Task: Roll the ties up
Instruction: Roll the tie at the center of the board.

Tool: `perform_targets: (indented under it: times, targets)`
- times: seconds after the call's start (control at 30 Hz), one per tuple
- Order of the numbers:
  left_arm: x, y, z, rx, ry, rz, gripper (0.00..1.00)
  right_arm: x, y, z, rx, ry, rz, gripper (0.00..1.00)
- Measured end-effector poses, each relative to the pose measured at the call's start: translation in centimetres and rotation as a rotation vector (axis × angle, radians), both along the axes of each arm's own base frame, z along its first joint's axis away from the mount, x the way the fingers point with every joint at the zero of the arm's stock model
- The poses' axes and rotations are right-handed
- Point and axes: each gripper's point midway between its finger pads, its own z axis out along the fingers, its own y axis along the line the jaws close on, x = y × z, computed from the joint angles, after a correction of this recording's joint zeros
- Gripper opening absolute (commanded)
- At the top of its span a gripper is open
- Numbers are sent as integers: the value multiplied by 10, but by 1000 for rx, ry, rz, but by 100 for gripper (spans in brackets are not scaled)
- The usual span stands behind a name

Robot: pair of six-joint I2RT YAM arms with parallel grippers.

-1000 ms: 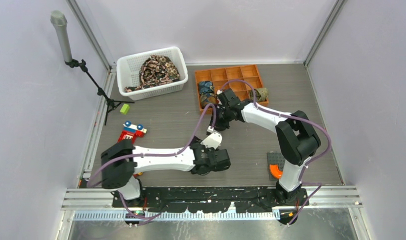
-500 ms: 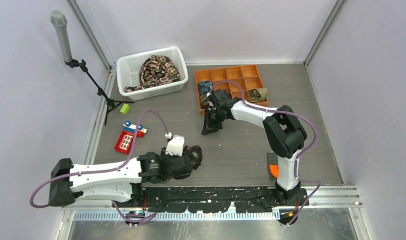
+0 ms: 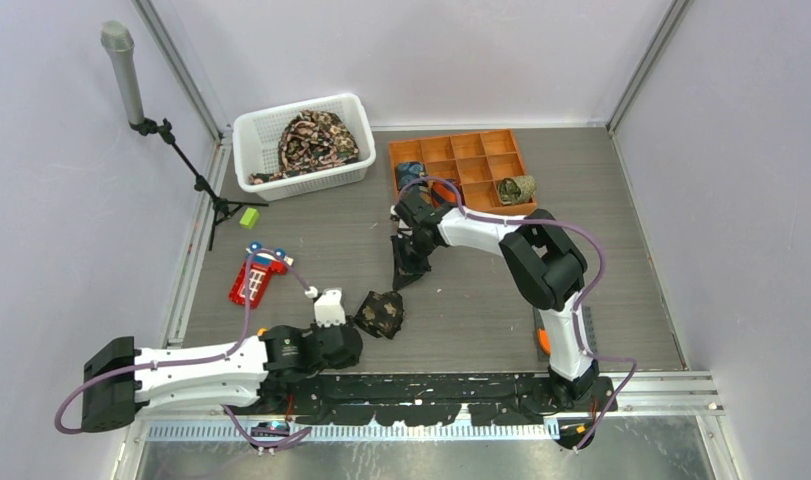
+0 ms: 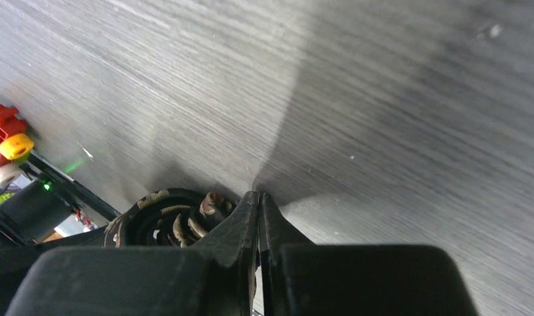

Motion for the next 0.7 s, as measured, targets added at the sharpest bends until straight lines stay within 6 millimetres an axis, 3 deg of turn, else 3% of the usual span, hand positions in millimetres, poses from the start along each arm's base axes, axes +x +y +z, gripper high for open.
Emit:
perform_targets:
  times: [0.3,0.7]
  targets:
    - [13,-32,2,-110,-7,23,35,-23,9,-1,5,40,52,6]
    - [29,-48,3,-171,-11,61,33,-44,25,-2,36,69,76,5]
